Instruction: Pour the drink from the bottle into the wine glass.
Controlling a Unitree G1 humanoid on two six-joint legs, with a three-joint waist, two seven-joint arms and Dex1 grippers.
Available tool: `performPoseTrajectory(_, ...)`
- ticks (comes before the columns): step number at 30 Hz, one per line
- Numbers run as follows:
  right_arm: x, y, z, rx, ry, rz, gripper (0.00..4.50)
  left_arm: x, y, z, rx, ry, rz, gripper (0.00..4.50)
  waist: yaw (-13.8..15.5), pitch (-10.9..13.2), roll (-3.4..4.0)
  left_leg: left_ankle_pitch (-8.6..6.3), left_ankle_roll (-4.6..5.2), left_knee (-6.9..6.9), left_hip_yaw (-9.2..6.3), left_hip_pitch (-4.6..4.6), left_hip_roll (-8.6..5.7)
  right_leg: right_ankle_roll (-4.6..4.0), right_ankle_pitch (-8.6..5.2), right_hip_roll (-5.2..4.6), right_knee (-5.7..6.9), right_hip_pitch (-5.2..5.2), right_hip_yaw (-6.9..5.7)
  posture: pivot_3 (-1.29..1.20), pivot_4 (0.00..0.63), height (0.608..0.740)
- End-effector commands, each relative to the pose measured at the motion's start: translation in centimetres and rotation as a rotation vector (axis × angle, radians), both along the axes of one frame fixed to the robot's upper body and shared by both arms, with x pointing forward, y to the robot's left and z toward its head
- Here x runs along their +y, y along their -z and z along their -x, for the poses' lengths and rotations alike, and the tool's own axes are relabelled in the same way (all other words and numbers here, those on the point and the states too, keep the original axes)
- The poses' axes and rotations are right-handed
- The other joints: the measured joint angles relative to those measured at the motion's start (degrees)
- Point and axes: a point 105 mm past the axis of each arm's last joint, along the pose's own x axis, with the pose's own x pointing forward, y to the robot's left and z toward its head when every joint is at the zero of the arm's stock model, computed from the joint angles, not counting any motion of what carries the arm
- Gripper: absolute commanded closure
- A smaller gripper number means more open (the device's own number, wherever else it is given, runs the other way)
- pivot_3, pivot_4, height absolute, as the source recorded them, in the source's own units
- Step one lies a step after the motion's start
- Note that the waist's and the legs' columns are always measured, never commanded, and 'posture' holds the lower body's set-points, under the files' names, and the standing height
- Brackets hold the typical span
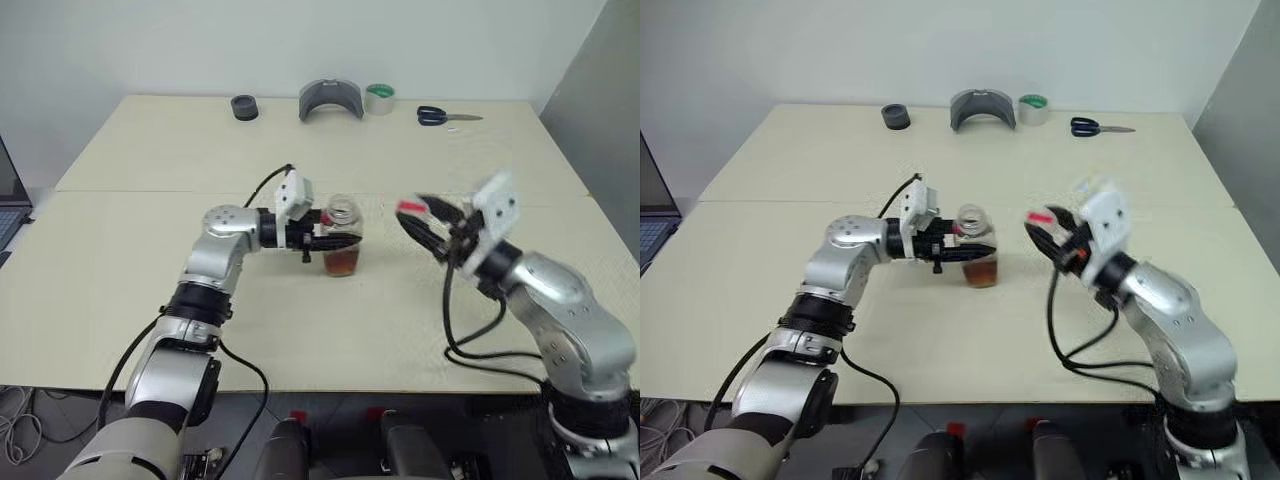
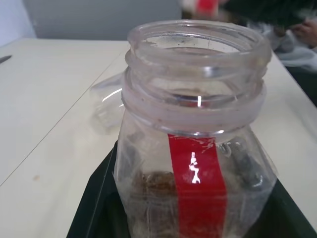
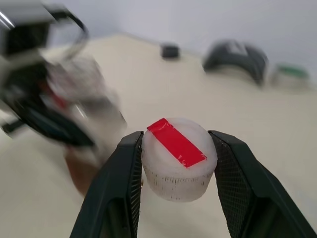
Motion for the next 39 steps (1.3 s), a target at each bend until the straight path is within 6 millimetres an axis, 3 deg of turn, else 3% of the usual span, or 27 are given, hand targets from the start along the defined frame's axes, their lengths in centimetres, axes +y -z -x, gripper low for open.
performPoseTrajectory(1, -2.2, 1.4, -0.1, -0.008, 0.152, 0.115, 2.76, 0.2, -2.1, 0.1, -0.073, -0.015, 0.044, 2.71, -0.1, 0.0, 0.00, 0.00, 0.00, 0.00, 0.05, 0.03, 0.00, 0.01, 0.00, 0.01, 0.02, -0.01, 0.04, 0.00, 0.150, 0.740)
performPoseTrajectory(4, -3.7, 3.3, -0.5, 0.031, 0.253, 0.162, 2.76, 0.8, -2.1, 0.0, -0.077, -0.044, 0.047, 2.71, -0.3, 0.0, 0.00, 0.00, 0.00, 0.00, 0.05, 0.06, 0.03, 0.01, 0.00, 0.07, 0.03, 0.00, 0.04, 0.00, 0.150, 0.740)
performPoseTrajectory(12, -4.3, 4.6, -0.7, 0.077, 0.240, 0.225, 0.02, 2.7, -2.5, -0.6, -0.093, -0.145, 0.059, 2.71, -0.5, 0.0, 0.00, 0.00, 0.00, 0.00, 0.03, 0.05, 0.04, 0.01, 0.00, 0.09, 0.03, 0.00, 0.03, 0.00, 0.150, 0.740)
performPoseTrajectory(22, -4.3, 3.0, -1.2, -0.146, 0.175, 0.588, 0.00, 5.0, -3.0, -1.5, -0.119, -0.280, 0.072, 2.71, -0.5, 0.0, 0.00, 0.00, 0.00, 0.00, 0.01, 0.05, 0.05, 0.02, -0.01, 0.10, 0.01, 0.01, 0.00, 0.00, 0.150, 0.740)
performPoseTrajectory(27, -3.9, 2.8, -1.6, -0.113, 0.184, 0.453, 0.00, 5.5, -3.1, -1.7, -0.127, -0.316, 0.071, 2.71, -0.5, 0.0, -0.01, 0.00, -0.01, 0.02, 0.03, 0.05, 0.05, 0.01, 0.00, 0.08, 0.01, 0.01, 0.01, 0.00, 0.150, 0.740)
performPoseTrajectory(30, -0.5, 1.8, -0.4, -0.082, 0.012, 0.230, 0.00, 6.7, -3.3, -2.5, -0.141, -0.404, 0.070, 2.71, -0.6, 0.0, -0.01, 0.00, -0.01, 0.02, 0.03, 0.05, 0.06, 0.01, 0.00, 0.08, 0.02, 0.01, 0.02, 0.00, 0.150, 0.740)
performPoseTrajectory(34, 3.3, -0.2, 1.6, -0.104, -0.198, 0.073, 0.00, 8.6, -3.9, -3.9, -0.163, -0.543, 0.082, 2.71, -0.6, 0.0, -0.01, 0.00, 0.00, 0.02, 0.00, 0.05, 0.05, 0.01, 0.00, 0.07, 0.02, 0.01, 0.00, 0.00, 0.150, 0.740)
performPoseTrajectory(39, 7.9, -0.3, 1.3, -0.058, -0.367, 0.068, 0.00, 12.8, -4.4, -6.2, -0.162, -0.831, 0.118, 2.71, -0.6, 0.0, -0.02, 0.00, 0.00, 0.04, -0.03, 0.07, 0.05, 0.02, 0.00, 0.08, 0.03, 0.01, -0.04, 0.00, 0.150, 0.740)
